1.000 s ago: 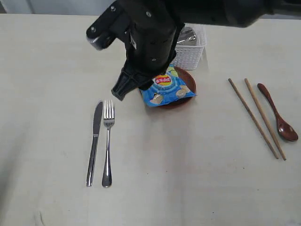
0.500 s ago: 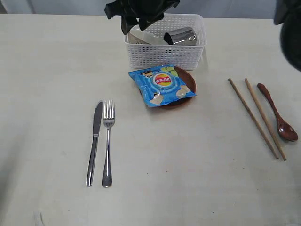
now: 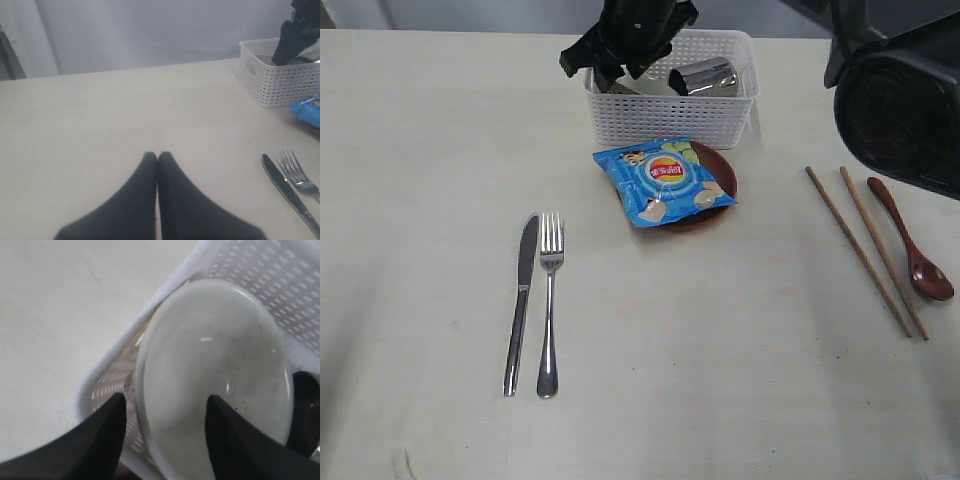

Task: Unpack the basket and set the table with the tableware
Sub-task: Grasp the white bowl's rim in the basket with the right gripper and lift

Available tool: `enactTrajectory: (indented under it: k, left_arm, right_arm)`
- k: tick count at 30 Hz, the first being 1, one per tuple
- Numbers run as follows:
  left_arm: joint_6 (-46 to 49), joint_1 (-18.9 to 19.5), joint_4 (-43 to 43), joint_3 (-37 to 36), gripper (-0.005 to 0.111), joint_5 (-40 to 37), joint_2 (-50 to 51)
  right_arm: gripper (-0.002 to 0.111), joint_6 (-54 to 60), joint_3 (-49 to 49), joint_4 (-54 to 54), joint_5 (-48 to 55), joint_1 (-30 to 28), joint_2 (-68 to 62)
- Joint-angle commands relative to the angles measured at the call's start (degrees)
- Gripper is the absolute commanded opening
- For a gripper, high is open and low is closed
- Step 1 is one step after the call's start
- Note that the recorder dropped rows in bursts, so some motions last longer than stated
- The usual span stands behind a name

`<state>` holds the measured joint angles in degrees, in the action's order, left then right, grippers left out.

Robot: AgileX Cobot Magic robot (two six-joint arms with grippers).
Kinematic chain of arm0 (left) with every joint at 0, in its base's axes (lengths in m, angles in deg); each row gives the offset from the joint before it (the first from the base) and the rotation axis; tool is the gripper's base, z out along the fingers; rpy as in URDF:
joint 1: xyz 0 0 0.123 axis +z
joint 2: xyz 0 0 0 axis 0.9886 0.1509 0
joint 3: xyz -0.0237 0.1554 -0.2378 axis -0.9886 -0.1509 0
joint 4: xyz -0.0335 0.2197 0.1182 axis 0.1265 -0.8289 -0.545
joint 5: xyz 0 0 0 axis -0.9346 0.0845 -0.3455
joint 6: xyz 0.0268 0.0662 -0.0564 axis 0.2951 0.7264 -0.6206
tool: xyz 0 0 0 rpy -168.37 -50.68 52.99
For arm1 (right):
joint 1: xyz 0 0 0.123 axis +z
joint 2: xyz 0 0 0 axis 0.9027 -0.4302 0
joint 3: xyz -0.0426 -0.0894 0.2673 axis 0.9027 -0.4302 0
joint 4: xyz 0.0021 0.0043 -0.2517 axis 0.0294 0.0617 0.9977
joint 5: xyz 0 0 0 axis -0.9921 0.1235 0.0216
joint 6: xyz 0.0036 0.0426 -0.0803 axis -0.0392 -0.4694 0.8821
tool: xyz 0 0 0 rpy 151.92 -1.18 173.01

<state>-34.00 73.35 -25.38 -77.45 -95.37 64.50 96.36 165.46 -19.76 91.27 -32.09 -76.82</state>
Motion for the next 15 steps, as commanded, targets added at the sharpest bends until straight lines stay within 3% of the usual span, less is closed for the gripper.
enactTrajectory:
  k: [1,8,15]
  left_arm:
    - [0.22,0.05,0.22,-0.22,0.0,0.1,-0.19]
    - [0.22,0.05,0.22,-0.22,0.0,0.1,-0.19]
    - [0.22,0.05,0.22,-0.22,0.0,0.1,-0.19]
  right_arm:
    - [0.044,1.55,0.49,0.56,1.1,-0.42,-0.65]
    - [0.001,2.52,0.49,0.56,0.73,-0.42,-1.25]
    - [0.0,3.78,3.0,0.56,0.62,-0.42,-1.25]
